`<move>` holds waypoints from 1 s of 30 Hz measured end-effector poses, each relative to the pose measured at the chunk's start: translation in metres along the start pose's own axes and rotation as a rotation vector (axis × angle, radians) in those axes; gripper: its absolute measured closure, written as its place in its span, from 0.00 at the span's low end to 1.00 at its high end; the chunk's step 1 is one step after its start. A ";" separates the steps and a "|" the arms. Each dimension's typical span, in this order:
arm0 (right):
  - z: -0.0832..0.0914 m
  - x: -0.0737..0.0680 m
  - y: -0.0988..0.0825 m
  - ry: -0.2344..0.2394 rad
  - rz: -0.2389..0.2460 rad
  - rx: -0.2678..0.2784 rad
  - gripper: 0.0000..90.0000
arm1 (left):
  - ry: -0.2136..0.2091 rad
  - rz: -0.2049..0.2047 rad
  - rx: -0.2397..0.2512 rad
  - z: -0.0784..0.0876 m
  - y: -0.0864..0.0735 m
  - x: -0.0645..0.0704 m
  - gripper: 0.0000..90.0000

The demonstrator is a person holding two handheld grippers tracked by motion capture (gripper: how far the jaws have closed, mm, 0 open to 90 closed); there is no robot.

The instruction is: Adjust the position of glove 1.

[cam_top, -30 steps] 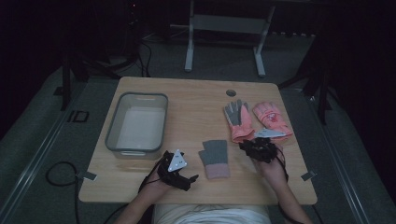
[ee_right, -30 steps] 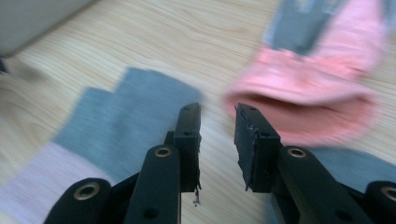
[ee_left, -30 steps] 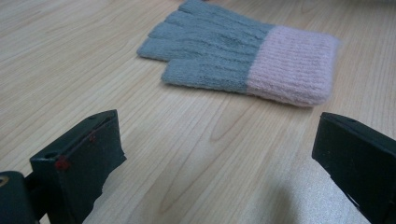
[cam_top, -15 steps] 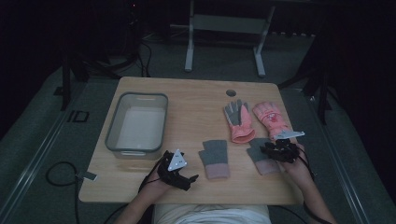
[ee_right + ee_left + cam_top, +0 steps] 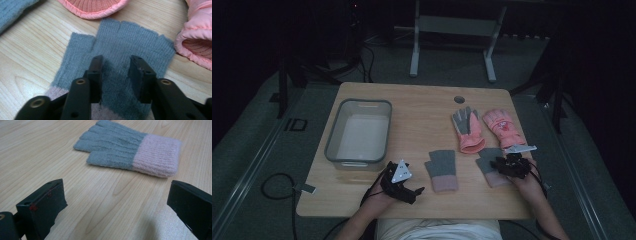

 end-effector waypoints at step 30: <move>0.059 -0.064 0.041 -0.147 -0.217 0.123 0.95 | 0.011 -0.012 -0.006 -0.001 0.000 0.000 0.01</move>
Point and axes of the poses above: each handheld gripper's, and its own axes: z roughly backward along the jaws, y roughly out of its top, x roughly to its right, the point moved 7 cm from there along -z, roughly forward along the jaws, and after that the axes turned 13 degrees about x, right-handed, at the moved point
